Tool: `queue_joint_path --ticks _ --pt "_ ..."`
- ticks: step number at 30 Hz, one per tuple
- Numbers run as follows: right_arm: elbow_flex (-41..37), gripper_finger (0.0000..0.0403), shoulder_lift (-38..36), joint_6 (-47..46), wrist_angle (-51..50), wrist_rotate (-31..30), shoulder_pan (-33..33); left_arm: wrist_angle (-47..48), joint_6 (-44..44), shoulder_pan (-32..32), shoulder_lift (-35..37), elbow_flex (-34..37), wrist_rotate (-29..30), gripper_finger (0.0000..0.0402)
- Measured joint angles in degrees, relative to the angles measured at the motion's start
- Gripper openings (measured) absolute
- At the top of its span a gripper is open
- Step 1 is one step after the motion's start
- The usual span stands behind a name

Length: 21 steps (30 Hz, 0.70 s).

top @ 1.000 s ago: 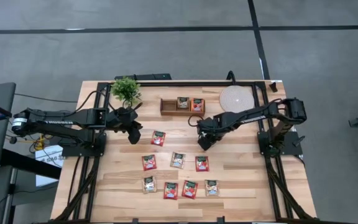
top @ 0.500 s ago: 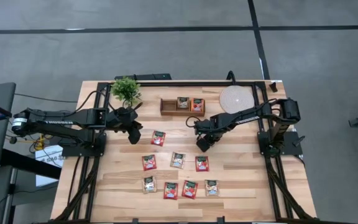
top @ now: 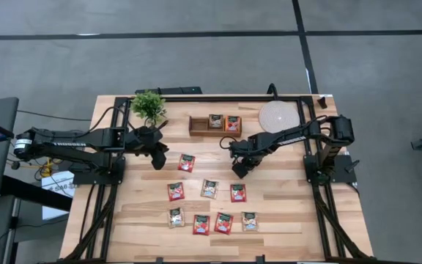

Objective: Pick & Place Tea
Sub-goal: Put the brown tea bag into the middle section of the wooden organizer

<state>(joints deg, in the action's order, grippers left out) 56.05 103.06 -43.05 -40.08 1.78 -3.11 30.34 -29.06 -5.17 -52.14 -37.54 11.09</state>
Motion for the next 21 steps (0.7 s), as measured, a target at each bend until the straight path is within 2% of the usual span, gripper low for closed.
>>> queue_joint_path --ticks 9,15,21 --pt "1.21 0.0001 -5.29 1.71 -4.24 -0.73 0.13 -1.77 -0.02 0.01 0.0 0.0 -0.02 0.006" --pt "9.18 0.0 -8.48 13.14 -14.01 -3.49 0.24 -1.79 -0.02 0.0 0.0 0.0 -0.02 0.006" --pt "20.5 0.0 -7.9 28.02 -20.34 -7.92 -0.33 -1.82 -0.04 0.0 0.0 0.0 -0.02 0.006"
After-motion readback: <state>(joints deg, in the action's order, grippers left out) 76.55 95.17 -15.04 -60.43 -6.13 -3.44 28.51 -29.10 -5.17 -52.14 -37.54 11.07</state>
